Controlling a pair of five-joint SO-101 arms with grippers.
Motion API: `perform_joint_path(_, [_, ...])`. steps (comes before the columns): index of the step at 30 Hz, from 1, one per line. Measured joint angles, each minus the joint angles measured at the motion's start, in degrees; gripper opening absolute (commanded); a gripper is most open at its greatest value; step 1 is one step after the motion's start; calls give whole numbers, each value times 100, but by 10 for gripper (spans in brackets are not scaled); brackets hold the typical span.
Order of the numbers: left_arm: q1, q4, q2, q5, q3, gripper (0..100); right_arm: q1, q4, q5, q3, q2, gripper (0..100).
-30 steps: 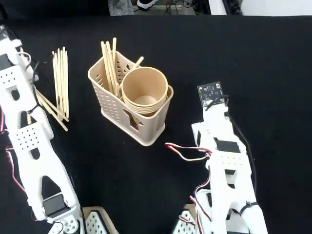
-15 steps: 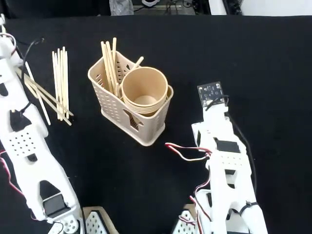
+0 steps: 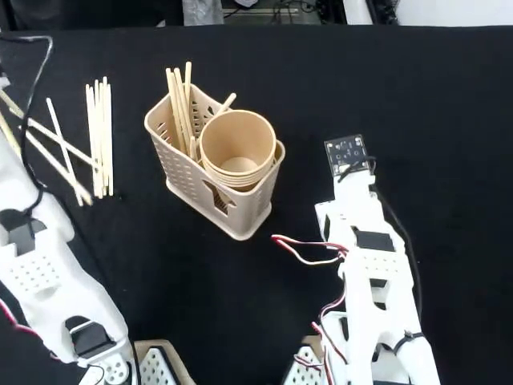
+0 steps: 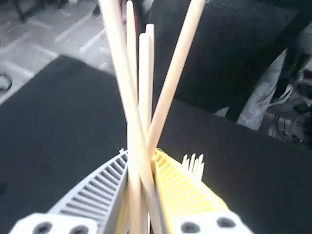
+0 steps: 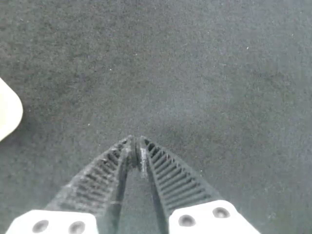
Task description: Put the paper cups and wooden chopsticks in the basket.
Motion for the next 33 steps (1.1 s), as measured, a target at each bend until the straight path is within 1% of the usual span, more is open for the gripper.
perform_joint_path(9, [510, 18, -448, 18, -9, 29, 0, 0, 0, 0, 0, 13])
perform_joint_path(13, [695, 18, -835, 237, -9, 29, 0, 0, 0, 0, 0, 13])
perform_joint_path(21, [1829, 18, -1811, 440, -18, 29, 0, 0, 0, 0, 0, 13])
perform_joint_path(25, [2347, 18, -1837, 448, -53, 29, 0, 0, 0, 0, 0, 13])
perform_joint_path(33, [2866, -176, -1284, 448, -53, 29, 0, 0, 0, 0, 0, 13])
